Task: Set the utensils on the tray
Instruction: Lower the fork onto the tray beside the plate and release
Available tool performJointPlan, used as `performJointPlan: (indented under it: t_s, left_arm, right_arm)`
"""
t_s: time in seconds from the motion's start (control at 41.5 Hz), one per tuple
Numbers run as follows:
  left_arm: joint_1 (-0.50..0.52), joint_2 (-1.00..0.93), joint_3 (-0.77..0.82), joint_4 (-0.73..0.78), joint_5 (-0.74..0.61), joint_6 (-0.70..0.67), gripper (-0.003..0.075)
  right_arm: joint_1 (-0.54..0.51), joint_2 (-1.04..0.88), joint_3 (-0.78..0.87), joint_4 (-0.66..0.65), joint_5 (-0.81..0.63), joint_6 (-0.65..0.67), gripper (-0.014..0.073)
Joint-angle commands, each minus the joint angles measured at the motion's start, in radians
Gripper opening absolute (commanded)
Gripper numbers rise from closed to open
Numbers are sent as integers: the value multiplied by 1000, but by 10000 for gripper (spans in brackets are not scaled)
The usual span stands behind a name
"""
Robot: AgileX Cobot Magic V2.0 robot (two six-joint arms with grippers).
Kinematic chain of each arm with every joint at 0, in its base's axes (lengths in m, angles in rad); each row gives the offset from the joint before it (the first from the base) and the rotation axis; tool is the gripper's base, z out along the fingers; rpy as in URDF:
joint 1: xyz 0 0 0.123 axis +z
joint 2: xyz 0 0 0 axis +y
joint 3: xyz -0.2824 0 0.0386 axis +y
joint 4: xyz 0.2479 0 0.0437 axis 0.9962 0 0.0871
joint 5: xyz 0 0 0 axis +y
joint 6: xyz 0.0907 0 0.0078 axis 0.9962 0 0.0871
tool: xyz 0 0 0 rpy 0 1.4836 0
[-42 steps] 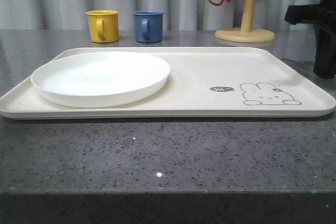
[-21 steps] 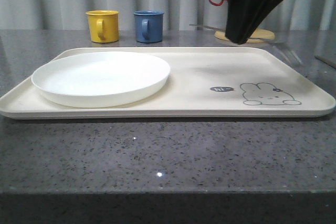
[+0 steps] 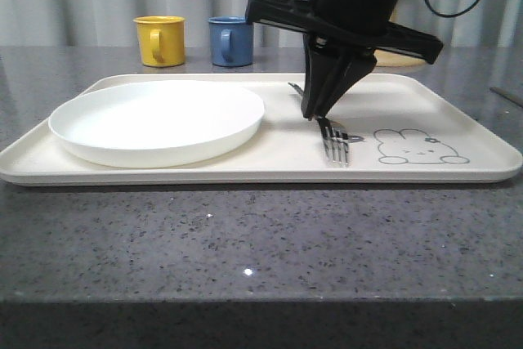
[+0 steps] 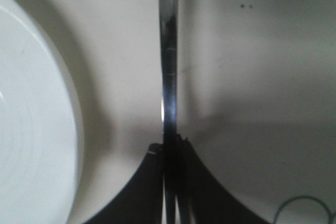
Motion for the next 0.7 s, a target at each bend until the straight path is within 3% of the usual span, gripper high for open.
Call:
performJointPlan:
  t_s: [0.0,0.265,0.409,0.674]
  left_arm:
    - [-7,-9,-29,3,-69,-8,386]
    - [-7,-9,-29,3,-71,-8,386]
    - [-7,-9,-29,3,-71,-8,386]
    - [-7,-9,-29,3,-66,-8,386]
  right_arm:
    - [-1,-35,-35,14,-63,5,35]
    - [-1,-25,-36,14,-70,27,264]
    - [-1,-39,-36,-6,-78,21,272]
    - [-1,-191,-36,-247,60,-53,272]
